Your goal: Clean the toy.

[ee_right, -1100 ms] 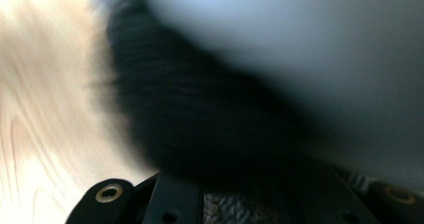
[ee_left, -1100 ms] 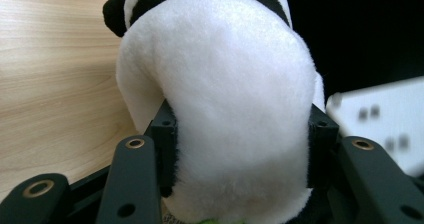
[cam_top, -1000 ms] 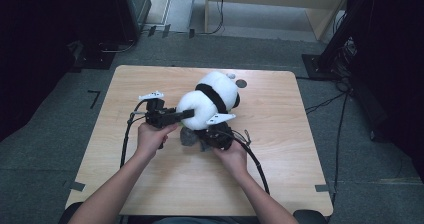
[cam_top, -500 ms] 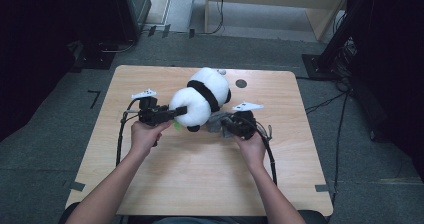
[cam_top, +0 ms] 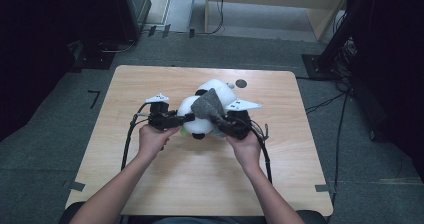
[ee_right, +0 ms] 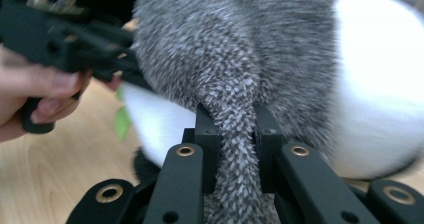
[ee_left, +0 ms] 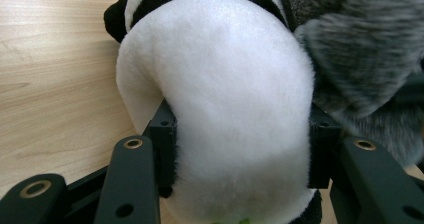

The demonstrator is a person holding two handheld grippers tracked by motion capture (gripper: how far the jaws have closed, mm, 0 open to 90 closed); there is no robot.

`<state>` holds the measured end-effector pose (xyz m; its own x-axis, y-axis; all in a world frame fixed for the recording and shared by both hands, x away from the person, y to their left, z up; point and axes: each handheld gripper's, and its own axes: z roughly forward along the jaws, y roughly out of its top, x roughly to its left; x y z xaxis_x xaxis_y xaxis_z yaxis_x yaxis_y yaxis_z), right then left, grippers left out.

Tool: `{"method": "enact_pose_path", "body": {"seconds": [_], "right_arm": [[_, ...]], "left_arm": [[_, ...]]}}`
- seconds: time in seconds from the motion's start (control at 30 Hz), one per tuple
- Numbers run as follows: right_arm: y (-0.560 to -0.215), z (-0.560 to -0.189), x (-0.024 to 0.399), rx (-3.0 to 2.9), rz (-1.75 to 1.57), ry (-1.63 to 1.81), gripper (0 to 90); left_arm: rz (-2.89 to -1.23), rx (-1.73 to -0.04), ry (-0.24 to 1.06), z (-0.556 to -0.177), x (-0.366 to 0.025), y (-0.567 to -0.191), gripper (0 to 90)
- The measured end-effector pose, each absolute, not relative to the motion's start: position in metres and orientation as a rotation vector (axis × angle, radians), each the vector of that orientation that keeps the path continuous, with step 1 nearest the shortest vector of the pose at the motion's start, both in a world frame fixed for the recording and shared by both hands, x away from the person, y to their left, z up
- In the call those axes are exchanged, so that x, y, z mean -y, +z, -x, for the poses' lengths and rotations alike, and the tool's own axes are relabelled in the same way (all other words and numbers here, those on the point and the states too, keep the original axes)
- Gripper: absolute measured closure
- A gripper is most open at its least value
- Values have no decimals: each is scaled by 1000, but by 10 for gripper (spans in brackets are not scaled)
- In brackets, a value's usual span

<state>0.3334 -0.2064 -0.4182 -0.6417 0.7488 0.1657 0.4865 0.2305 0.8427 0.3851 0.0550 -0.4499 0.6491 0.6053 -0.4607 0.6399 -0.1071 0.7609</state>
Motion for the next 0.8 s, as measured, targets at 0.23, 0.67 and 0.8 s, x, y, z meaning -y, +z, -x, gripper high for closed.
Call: {"method": "enact_pose_path", "body": {"seconds": [0.23, 0.67, 0.8], "right_arm": [[-423, -319, 168, -2344, -1028, 1365, 796], [-449, -315, 147, -2416, -927, 1370, 800], [-457, -316, 144, -2460, -908, 1322, 801]], "left_arm": [[-1775, -1016, -37, -383, -53, -449, 487], [-1752, -1064, -57, -387, -57, -450, 489], [-1752, -1066, -57, -387, -58, -450, 488]]}}
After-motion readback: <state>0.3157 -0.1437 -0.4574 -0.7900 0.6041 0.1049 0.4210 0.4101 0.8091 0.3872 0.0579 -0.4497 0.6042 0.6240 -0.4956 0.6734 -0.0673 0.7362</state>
